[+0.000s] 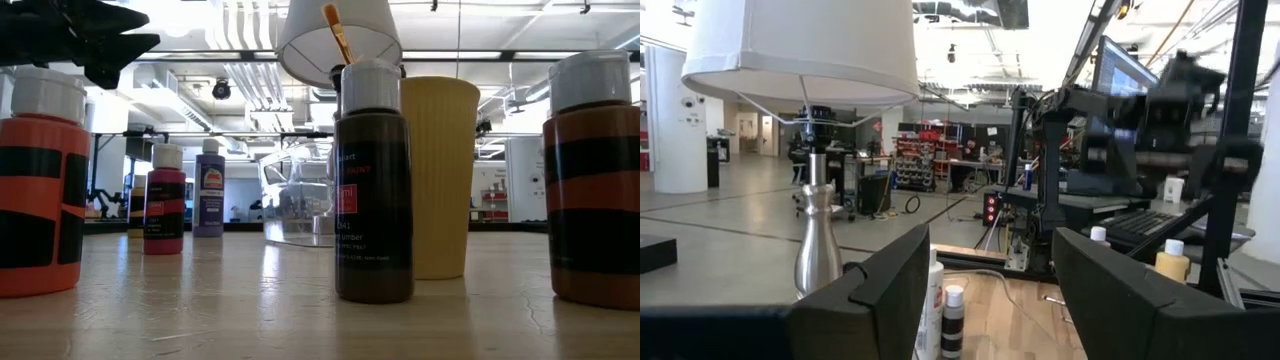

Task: Pick & Place Paint Supplies
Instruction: Put the red paint bottle into the transparent bin

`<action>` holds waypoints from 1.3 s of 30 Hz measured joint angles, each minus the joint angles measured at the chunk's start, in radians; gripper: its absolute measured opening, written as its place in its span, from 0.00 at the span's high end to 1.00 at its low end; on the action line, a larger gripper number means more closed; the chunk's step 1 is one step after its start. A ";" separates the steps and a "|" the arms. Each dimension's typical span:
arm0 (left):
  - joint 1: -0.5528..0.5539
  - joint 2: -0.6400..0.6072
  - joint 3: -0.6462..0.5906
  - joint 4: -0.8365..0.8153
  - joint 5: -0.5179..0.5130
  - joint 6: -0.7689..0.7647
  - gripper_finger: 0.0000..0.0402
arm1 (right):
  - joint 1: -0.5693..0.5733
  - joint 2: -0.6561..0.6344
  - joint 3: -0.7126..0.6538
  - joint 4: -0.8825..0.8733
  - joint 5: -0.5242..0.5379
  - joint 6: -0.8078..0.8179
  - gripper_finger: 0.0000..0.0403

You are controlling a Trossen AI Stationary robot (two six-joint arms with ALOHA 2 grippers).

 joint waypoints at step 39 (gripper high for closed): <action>0.000 0.000 -0.045 -0.015 0.000 0.000 0.46 | 0.007 0.007 0.391 -1.351 -0.337 1.015 0.54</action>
